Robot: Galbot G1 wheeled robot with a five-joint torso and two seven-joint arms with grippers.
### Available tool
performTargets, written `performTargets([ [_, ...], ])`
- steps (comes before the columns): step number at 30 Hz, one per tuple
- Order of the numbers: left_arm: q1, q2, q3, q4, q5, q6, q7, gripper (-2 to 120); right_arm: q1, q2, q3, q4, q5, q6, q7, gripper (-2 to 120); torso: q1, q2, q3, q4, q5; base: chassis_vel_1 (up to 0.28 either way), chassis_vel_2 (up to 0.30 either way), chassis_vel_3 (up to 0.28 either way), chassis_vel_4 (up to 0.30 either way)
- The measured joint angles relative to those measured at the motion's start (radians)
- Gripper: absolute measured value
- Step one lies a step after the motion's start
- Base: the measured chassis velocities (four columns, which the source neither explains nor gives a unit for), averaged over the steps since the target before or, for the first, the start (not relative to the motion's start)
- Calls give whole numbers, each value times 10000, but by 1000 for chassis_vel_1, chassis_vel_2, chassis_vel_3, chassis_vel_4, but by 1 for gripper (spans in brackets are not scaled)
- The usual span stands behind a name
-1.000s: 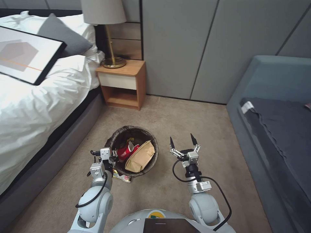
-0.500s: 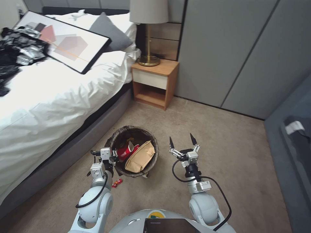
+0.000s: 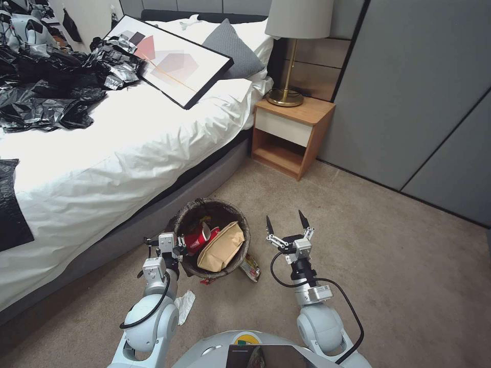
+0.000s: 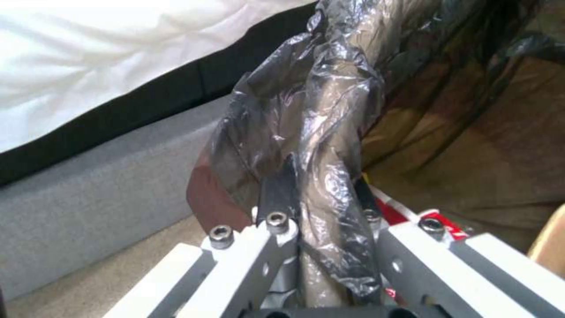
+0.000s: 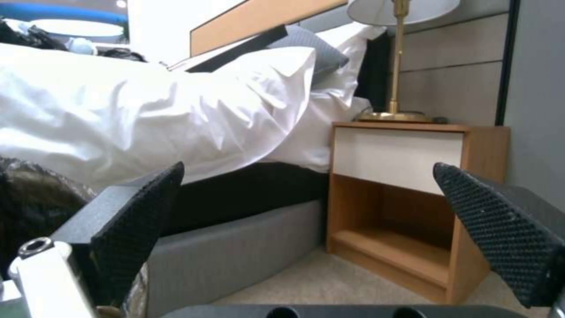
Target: Pick up the trash bin, then pick up the garbage from the floor and place it into the trash bin.
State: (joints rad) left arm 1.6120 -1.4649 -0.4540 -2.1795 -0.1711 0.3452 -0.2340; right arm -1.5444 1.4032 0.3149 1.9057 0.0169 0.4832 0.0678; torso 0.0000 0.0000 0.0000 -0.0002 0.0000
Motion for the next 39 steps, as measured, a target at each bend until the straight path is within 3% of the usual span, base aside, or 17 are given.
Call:
performTargets([
  [39,-42,-5,1,-61,-48,-42,6,3,109,-62,-75,-56,29,-127,-61,100,0,0,0,2,0,0,0,0,0],
])
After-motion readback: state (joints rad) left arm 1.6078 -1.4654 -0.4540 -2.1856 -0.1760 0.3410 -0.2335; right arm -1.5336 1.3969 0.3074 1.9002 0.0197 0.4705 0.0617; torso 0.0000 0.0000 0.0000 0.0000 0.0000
